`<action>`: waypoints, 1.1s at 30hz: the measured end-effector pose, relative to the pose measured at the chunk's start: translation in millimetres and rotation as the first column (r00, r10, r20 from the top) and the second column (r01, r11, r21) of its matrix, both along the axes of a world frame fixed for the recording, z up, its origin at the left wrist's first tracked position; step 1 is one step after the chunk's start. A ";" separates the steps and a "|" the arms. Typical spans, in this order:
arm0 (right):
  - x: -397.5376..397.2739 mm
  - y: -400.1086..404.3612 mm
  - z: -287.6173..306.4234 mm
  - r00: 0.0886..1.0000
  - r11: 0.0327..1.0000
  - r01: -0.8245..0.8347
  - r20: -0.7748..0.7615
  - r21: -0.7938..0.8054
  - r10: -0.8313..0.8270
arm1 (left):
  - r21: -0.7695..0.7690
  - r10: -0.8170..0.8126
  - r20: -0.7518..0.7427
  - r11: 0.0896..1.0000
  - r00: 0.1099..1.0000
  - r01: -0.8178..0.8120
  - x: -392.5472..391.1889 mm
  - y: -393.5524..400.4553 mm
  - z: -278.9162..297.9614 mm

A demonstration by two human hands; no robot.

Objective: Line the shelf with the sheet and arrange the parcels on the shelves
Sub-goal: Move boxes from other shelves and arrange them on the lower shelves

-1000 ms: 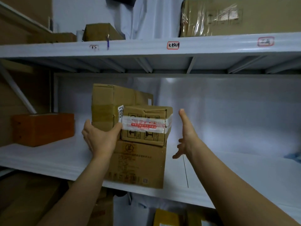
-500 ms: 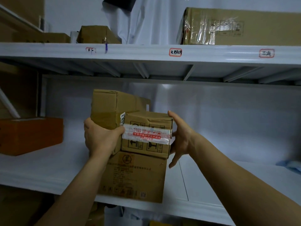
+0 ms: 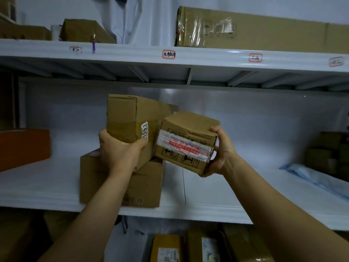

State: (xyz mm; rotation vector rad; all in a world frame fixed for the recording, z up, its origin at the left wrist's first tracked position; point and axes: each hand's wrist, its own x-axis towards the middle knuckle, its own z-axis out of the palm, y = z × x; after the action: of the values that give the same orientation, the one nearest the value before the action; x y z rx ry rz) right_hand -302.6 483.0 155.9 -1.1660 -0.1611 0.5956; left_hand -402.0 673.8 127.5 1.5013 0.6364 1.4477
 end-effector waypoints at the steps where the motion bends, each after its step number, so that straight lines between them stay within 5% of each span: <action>1: -2.8 -12.8 -2.4 0.999 0.999 0.043 -0.010 0.017 -0.043 | -0.020 -0.016 0.008 1.000 1.000 0.016 -2.0 -9.4 0.0; 10: -26.4 -111.9 -29.3 0.980 0.979 0.198 -0.043 0.051 -0.196 | -0.277 -0.271 0.281 0.896 0.921 0.348 -5.6 -107.1 3.0; 16: -34.4 -178.1 -47.5 0.961 0.961 0.275 -0.047 0.008 -0.274 | -0.423 -0.347 0.322 0.780 0.881 0.462 4.3 -167.7 -23.7; 25: -39.6 -250.7 -109.8 0.917 0.922 0.385 -0.136 0.044 -0.376 | -0.709 -0.435 0.373 0.436 0.819 0.554 2.0 -234.9 -102.5; 33: -54.5 -278.2 -178.7 0.838 0.833 0.535 -0.217 0.141 -0.501 | -0.702 -0.614 0.432 0.231 0.661 0.674 -31.5 -270.8 -167.2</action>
State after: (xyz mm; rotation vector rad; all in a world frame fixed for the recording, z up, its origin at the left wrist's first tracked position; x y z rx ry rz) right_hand -357.1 204.8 -22.7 -0.9048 0.2416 0.1829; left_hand -433.5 403.0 -39.7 0.7274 0.4371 0.3547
